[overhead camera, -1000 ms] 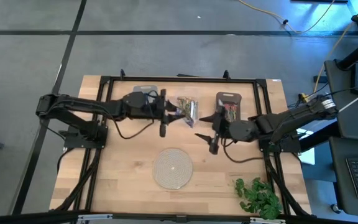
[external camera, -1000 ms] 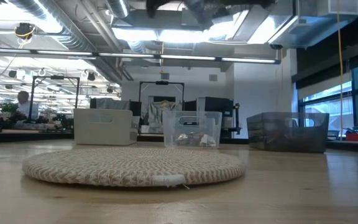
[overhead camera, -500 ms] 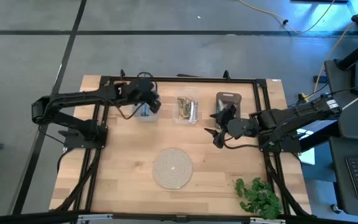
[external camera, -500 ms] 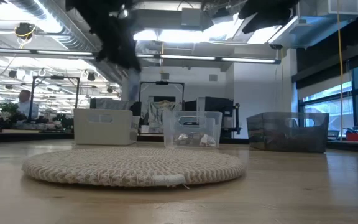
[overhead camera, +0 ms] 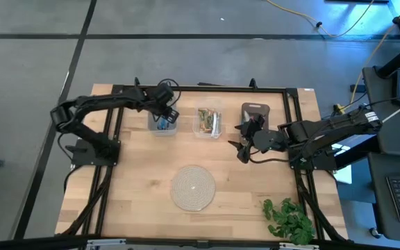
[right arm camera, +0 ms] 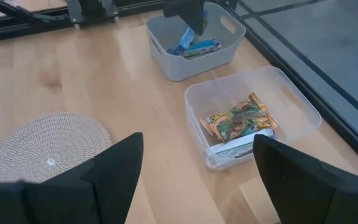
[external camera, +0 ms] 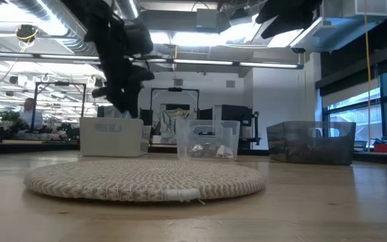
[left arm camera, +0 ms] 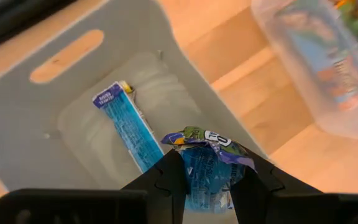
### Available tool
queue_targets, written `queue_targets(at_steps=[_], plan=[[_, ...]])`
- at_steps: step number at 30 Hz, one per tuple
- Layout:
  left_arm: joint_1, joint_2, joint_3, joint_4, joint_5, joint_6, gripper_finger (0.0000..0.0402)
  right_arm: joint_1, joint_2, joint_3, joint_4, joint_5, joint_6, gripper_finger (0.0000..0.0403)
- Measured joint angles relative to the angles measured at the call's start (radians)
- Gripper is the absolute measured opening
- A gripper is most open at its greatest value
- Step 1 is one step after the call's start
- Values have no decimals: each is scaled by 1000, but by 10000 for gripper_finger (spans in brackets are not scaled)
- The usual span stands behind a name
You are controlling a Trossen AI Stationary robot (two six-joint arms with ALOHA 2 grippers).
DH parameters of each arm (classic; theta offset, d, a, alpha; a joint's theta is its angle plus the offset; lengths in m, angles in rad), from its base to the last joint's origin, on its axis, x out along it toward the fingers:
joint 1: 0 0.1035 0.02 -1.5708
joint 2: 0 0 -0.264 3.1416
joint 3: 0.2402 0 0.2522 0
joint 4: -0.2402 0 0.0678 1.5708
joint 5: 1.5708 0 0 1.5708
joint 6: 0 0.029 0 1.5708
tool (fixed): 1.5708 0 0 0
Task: Pick and place Granola Bars by type
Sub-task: Put the blue granola bar into the gray bin, then return to Home Position
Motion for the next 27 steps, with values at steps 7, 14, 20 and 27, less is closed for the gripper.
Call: queue_targets(at_steps=[7, 14, 20, 27], plan=[[13, 54, 0, 5, 0, 9, 90, 0, 0, 0, 0, 0, 24, 305], [12, 48, 0, 5, 4, 22, 91, 0, 0, 0, 0, 0, 24, 305], [12, 48, 0, 3, 6, 5, 116, 0, 0, 0, 0, 0, 24, 305], [16, 36, 7, -7, 6, 55, 172, 0, 0, 0, 0, 0, 17, 305]])
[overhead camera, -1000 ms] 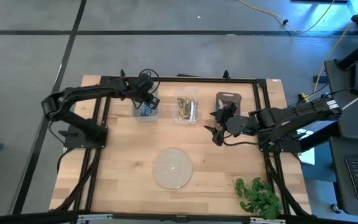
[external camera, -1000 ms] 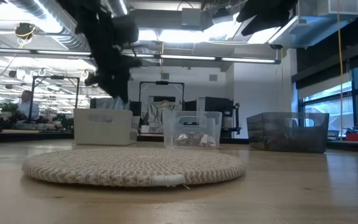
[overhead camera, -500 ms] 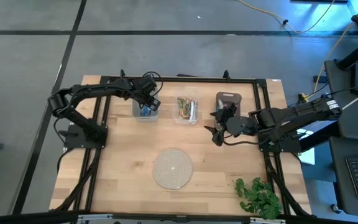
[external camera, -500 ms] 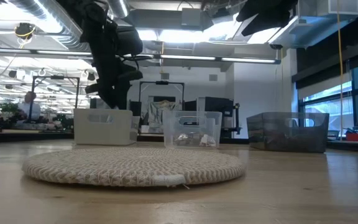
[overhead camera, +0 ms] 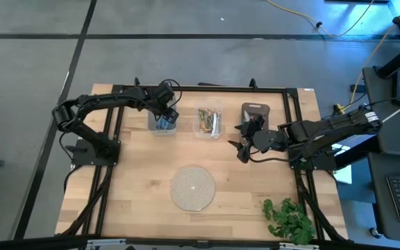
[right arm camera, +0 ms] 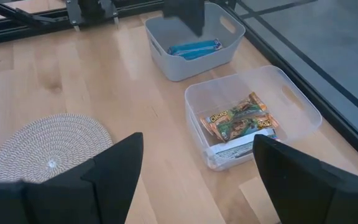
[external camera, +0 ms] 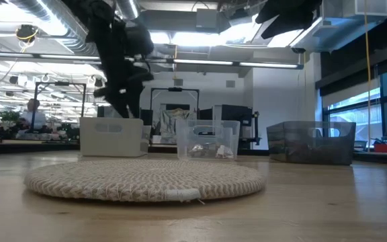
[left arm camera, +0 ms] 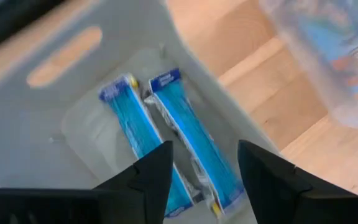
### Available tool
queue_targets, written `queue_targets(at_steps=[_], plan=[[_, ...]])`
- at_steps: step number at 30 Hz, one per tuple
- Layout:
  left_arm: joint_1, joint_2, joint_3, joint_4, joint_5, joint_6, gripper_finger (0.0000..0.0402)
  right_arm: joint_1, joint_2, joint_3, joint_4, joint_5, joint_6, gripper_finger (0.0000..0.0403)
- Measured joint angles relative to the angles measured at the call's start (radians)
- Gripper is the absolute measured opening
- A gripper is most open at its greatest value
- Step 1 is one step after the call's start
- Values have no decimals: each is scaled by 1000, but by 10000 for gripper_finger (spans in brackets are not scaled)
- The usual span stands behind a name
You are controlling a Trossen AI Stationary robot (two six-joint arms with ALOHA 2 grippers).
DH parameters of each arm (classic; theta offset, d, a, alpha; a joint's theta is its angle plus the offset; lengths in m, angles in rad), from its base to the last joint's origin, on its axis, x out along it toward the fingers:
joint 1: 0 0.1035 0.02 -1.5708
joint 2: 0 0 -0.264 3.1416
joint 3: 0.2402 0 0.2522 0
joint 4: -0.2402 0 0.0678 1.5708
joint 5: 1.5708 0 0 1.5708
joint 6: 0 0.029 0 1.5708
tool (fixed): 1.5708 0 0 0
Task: Pick and place Granola Bars by type
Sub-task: Return to Home Position
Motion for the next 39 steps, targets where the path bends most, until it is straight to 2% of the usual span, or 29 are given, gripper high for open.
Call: queue_targets(at_steps=[7, 10, 14, 16, 19, 23, 28, 33, 39], plan=[[-1, -137, 59, 13, -8, 102, 181, 0, 0, 0, -34, -15, 0, 305], [-26, -201, 59, -7, -8, 101, 180, -7, -1, -6, -54, -107, 11, 305], [-88, -280, 59, -4, -8, 165, 182, -15, -7, -87, 18, -147, 26, 305], [-133, -323, 47, 59, 2, 187, 181, -18, -24, -142, 84, -149, 25, 305], [-188, -427, -47, 224, 9, 220, 180, -24, -88, -238, 193, -172, 7, 305], [-204, -609, -234, 378, 20, 199, 182, -47, -227, -394, 371, -210, -12, 305], [-205, -829, -443, 564, 166, 189, 180, -87, -408, -571, 559, -321, -78, 305], [-205, -989, -578, 616, 230, 167, 182, -129, -569, -676, 583, -348, -84, 305], [-205, -1110, -676, 616, 230, 161, 180, -155, -730, -754, 584, -350, -178, 305]])
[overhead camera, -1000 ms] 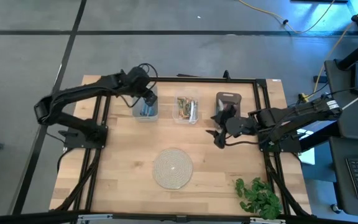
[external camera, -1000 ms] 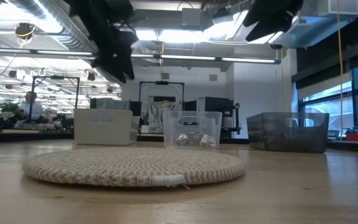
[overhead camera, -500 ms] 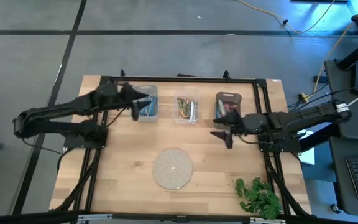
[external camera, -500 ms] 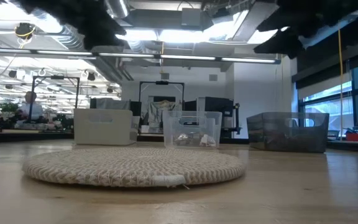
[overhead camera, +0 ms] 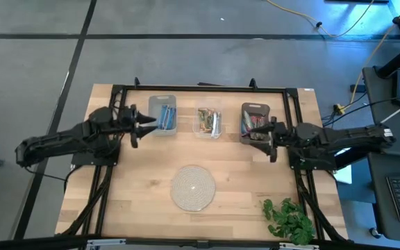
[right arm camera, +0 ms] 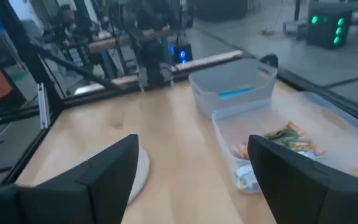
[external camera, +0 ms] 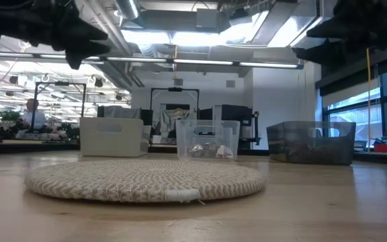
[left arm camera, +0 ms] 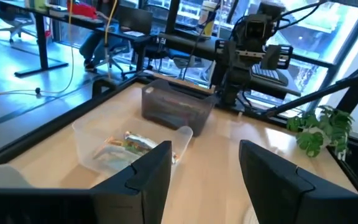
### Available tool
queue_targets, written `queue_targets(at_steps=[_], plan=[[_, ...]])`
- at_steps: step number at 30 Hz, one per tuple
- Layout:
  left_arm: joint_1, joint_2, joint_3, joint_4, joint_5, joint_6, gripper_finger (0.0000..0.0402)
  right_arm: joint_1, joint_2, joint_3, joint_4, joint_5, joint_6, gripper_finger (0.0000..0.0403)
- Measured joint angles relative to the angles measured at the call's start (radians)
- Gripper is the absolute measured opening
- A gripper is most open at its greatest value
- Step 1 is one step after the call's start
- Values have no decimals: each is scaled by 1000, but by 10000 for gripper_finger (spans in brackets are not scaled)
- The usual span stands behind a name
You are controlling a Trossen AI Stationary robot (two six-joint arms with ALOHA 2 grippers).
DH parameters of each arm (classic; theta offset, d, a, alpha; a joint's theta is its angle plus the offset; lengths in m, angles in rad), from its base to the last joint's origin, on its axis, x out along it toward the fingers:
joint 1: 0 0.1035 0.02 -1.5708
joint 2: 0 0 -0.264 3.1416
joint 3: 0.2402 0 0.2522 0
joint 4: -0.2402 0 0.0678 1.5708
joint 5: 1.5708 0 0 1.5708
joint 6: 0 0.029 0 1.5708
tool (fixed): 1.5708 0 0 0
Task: Pick and place Granola Bars by type
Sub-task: Return to Home Position
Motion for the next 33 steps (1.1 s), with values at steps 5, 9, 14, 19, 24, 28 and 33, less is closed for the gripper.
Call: queue_targets(at_steps=[5, 9, 14, 19, 24, 28, 33], plan=[[0, -88, -54, -1, 0, -10, 182, -10, -136, -69, -1, -1, 3, 305], [0, -161, -85, -2, -1, -13, 180, -10, -222, -117, -4, -1, 17, 305], [0, -250, -87, -67, -19, -19, 182, -10, -319, -169, -10, -1, 23, 305], [0, -339, -87, -135, -58, -28, 180, -10, -396, -213, -5, -1, 25, 305], [0, -368, -88, -163, -80, -37, 182, -10, -453, -250, -1, 1, 17, 305], [0, -366, -88, -205, -106, -47, 180, -10, -473, -282, 15, 2, 21, 305], [1, -368, -108, -191, -136, -65, 182, -10, -472, -299, 50, 2, 23, 305]])
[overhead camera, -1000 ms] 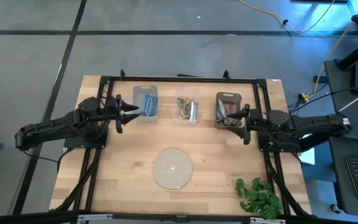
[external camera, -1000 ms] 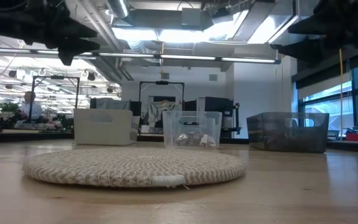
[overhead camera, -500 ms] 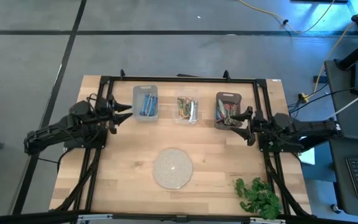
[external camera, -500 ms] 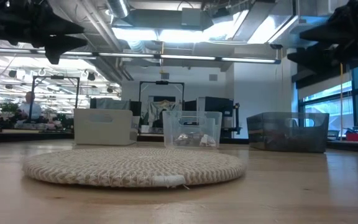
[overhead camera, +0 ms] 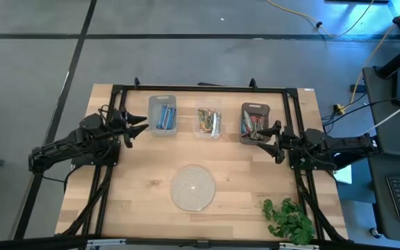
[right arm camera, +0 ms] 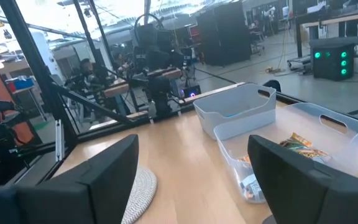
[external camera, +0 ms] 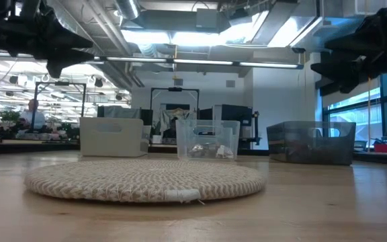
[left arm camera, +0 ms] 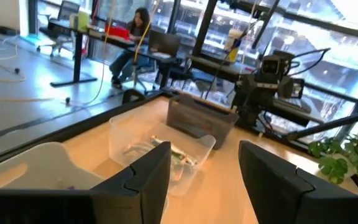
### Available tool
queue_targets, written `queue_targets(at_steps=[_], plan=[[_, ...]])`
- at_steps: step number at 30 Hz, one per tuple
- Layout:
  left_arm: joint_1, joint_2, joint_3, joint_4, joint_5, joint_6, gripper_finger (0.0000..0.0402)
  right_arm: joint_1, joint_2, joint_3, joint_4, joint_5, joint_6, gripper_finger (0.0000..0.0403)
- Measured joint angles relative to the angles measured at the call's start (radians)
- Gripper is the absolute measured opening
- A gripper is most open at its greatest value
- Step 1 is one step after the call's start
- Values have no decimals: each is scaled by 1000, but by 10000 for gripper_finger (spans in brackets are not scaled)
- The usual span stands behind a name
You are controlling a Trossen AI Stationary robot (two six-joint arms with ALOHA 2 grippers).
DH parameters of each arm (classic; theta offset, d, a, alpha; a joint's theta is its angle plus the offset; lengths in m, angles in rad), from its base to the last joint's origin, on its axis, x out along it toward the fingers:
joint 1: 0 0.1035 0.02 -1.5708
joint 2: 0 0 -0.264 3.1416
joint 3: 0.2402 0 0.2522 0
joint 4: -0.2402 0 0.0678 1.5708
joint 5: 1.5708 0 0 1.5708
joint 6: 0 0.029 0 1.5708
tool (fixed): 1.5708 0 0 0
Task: Pick and place Granola Bars by type
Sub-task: Return to Home Position
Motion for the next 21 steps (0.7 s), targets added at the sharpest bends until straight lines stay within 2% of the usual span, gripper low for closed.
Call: queue_targets(at_steps=[7, 21], plan=[[2, 0, -119, 141, 3, -29, 181, 0, 0, 0, -2, 1, -5, 305], [2, 8, -186, 227, -15, -15, 182, 0, 0, 0, -5, 9, -26, 305]])
